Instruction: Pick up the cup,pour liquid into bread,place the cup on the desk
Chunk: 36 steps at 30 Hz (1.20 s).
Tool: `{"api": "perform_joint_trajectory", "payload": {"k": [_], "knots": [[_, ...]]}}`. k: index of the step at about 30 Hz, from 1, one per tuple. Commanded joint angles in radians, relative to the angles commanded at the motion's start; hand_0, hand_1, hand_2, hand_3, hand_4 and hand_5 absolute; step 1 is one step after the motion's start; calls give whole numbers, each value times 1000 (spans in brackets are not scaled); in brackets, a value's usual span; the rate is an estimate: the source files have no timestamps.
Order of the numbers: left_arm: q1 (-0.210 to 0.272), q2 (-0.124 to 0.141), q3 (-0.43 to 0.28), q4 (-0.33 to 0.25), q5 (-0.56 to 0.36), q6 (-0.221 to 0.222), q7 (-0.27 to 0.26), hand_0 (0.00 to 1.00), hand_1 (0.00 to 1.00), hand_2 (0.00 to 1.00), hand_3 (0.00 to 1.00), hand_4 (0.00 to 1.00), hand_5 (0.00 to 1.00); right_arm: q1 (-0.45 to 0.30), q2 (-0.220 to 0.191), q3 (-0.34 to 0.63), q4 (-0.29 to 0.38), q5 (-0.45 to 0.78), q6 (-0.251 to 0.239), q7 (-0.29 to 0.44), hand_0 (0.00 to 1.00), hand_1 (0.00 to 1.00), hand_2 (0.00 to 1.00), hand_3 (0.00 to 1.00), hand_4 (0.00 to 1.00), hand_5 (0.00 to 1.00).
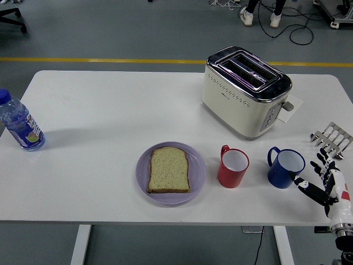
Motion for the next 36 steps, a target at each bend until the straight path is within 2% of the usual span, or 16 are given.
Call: {"api": "perform_joint_trajectory", "payload": {"k": [13, 21, 36], "knots": [[8, -3, 16, 0, -8, -1, 0, 633, 638, 649, 502, 240, 865, 39, 13, -48, -51, -20, -18, 10, 965, 877, 971, 998, 970, 169], [14, -5, 29, 1, -9, -1, 1, 633, 639, 649, 502, 239, 863, 94, 46, -89, -133, -7, -52, 34, 970, 877, 971, 998, 976, 192], [9, -7, 10, 0, -6, -1, 1, 633, 639, 649, 502, 239, 863, 171, 49, -147, -223, 39, -70, 75, 976, 878, 970, 998, 974, 191]]}}
